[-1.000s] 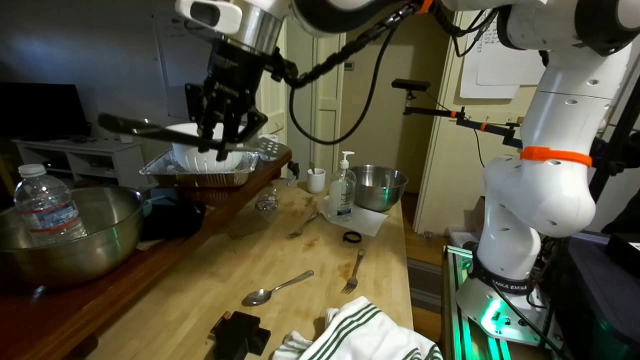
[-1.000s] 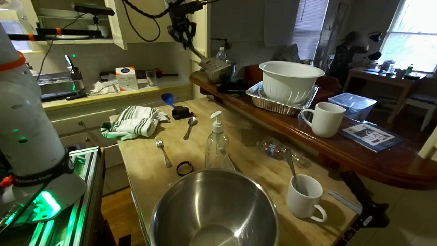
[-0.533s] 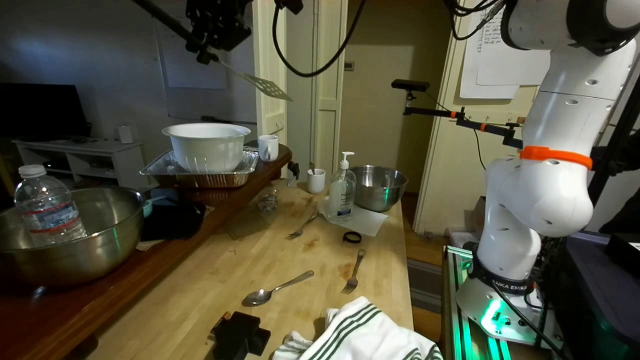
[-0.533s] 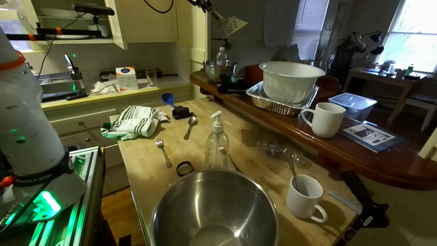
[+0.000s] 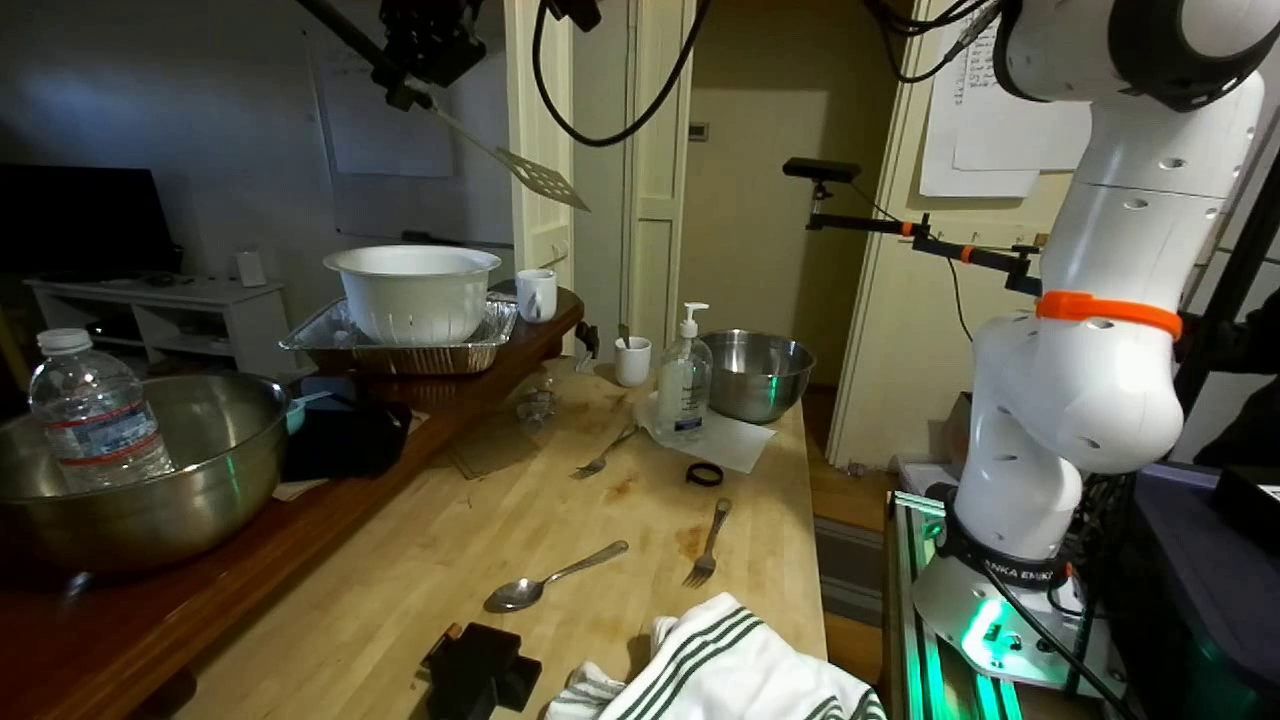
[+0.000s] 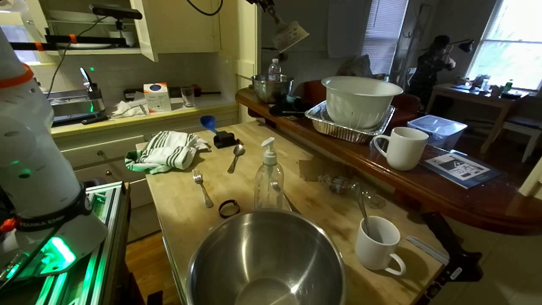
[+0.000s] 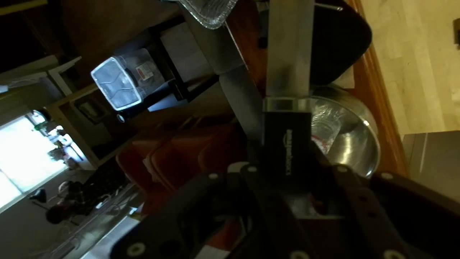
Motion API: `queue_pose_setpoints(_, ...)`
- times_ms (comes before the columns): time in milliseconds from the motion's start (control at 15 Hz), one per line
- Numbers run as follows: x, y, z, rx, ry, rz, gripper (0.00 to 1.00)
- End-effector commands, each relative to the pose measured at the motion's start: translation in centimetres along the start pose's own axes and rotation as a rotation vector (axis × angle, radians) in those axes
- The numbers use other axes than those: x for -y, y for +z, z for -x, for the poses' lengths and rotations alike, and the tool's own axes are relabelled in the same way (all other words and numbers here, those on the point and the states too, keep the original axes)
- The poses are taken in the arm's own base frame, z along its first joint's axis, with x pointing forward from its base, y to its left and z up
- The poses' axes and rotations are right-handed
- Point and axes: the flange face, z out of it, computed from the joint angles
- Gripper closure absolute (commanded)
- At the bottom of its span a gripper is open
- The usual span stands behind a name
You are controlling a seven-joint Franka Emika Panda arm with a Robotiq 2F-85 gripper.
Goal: Put the spatula inside the dish
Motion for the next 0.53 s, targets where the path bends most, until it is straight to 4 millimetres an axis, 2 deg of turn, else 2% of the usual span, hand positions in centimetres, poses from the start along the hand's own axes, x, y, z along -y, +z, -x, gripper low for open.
queue_pose_setpoints(0, -5.1, -2.0, 2.1, -0.080, 0.161, 0.085, 0.92)
queue_pose_setpoints(200, -8.8, -3.0, 5.9, -0.184, 0.286, 0.155, 0.92)
queue_pose_setpoints(400, -11.8, -1.3, 10.3, -0.209, 0.441, 0.188, 0.92)
queue_pose_setpoints(467, -11.9, 0.1, 11.9, -0.074, 0.438, 0.193, 0.92)
